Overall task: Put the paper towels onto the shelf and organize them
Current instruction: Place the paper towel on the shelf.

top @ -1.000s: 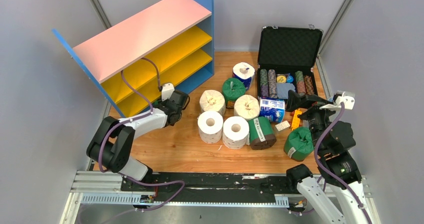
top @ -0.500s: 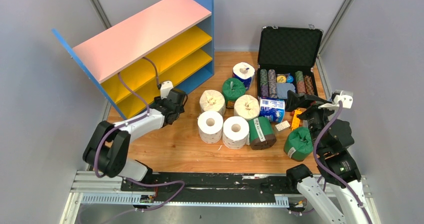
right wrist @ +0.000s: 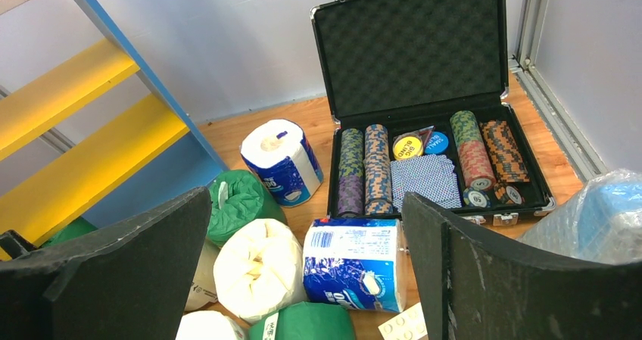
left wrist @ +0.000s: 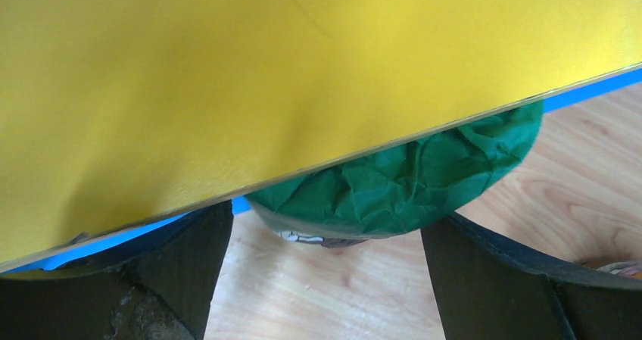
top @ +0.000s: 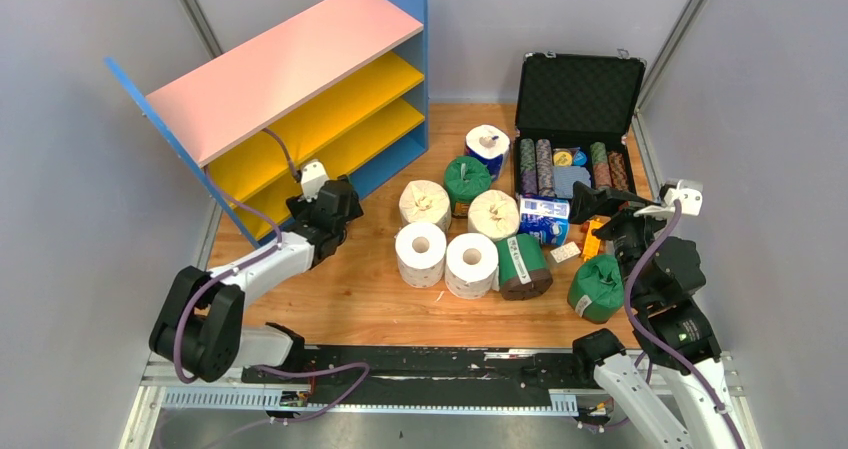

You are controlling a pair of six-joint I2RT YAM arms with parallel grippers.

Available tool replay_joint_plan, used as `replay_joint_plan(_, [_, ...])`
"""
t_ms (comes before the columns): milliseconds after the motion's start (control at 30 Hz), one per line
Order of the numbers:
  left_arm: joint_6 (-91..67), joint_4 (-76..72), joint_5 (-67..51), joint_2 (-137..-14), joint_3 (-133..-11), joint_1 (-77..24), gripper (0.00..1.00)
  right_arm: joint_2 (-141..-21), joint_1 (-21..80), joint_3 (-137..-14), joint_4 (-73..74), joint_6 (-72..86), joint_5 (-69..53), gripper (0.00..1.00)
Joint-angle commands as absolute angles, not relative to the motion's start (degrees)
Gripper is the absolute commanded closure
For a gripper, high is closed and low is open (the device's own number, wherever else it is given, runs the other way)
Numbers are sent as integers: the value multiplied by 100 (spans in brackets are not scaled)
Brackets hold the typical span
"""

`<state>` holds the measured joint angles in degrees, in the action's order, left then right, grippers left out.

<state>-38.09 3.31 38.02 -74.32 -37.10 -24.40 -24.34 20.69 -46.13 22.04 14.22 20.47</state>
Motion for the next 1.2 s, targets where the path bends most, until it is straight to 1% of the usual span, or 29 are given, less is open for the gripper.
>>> replay_joint_plan(0, [-3706, -981, 3843, -7683, -3574, -2281, 0, -2410, 2050, -4641, 2141, 1337, 2062, 0])
replay_joint_plan(133, [-3249, -1790, 3650, -7710, -3305, -2204, 0, -2408, 2053, -4641, 2138, 1336, 2065, 0])
replay_joint_plan(300, [-2936, -2324, 3321, -7879, -3195, -2093, 1, -2433, 2055, -4649, 2143, 1344, 2020, 0])
replay_joint_plan(467, [-2552, -2793, 2725, -8210, -3265, -2074, 12, -2440, 2051, -4649, 2141, 1345, 2012, 0])
replay_joint_plan(600, [-2305, -3071, 2253, -8509, -3445, -2074, 18, -2438, 2053, -4649, 2143, 1336, 2019, 0])
replay_joint_plan(667, [-2227, -3173, 2095, -8633, -3535, -2074, 19, -2435, 2051, -4641, 2144, 1336, 2028, 0])
replay_joint_plan(700, [-2212, -3171, 2072, -8693, -3602, -2074, 19, -2437, 2053, -4647, 2143, 1329, 2030, 0])
replay_joint_plan(733, [-2199, -3150, 2074, -8710, -3629, -2074, 15, -2437, 2048, -4646, 2142, 1327, 2026, 0])
replay_joint_plan(767, [-2204, -3075, 2087, -8703, -3669, -2074, 7, -2441, 2048, -4641, 2144, 1327, 2031, 0])
replay_joint_plan(833, [-2210, -2936, 2144, -8604, -3682, -2086, 2, -2436, 2044, -4641, 2144, 1319, 2035, 0])
replay_joint_plan(967, [-2230, -2321, 2591, -8237, -3738, -2251, 0, -2449, 2056, -4649, 2143, 1327, 2013, 0])
replay_joint_plan(1167, [-2476, -806, 3296, -7776, -4048, -2885, 1, -2448, 2053, -4641, 2138, 1327, 2039, 0])
